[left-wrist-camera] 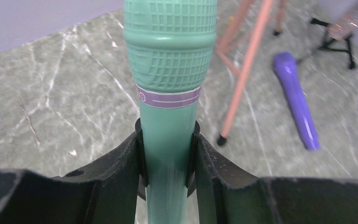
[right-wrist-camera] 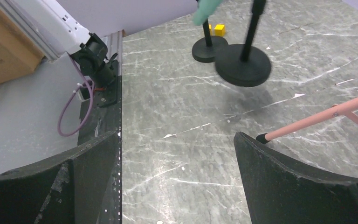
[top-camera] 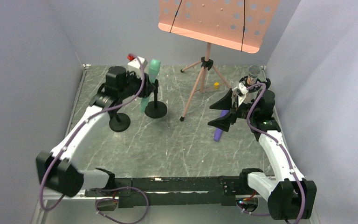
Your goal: Attach the microphones to the stand
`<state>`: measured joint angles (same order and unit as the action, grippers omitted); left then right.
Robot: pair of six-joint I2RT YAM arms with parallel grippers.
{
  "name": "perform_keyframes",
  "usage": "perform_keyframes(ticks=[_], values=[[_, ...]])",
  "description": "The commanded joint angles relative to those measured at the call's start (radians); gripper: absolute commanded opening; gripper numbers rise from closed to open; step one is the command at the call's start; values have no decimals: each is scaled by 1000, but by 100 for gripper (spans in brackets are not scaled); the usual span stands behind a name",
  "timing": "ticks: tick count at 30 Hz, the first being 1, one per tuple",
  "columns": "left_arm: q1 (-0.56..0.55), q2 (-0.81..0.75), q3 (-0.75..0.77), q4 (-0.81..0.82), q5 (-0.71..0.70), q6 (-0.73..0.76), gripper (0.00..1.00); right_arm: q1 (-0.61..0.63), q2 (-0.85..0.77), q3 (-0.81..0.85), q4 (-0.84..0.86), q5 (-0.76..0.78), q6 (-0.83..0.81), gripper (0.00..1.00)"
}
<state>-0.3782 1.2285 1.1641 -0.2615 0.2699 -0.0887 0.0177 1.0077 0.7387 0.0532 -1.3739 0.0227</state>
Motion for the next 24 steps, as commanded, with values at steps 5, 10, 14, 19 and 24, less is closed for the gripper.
perform_keyframes(ticks=[5,10,14,19,24], values=[[39,335,220,395,-163,-1,0,-25,-23,8,46,-40,8,100],[42,484,231,612,-219,47,0,-47,-16,4,49,-45,5,100],[42,518,192,690,-184,46,0,-54,-6,7,40,-48,3,100],[46,502,74,755,-155,37,6,-53,10,13,27,-49,-12,100],[54,470,22,731,-125,10,41,-55,27,20,-1,-48,-44,100]])
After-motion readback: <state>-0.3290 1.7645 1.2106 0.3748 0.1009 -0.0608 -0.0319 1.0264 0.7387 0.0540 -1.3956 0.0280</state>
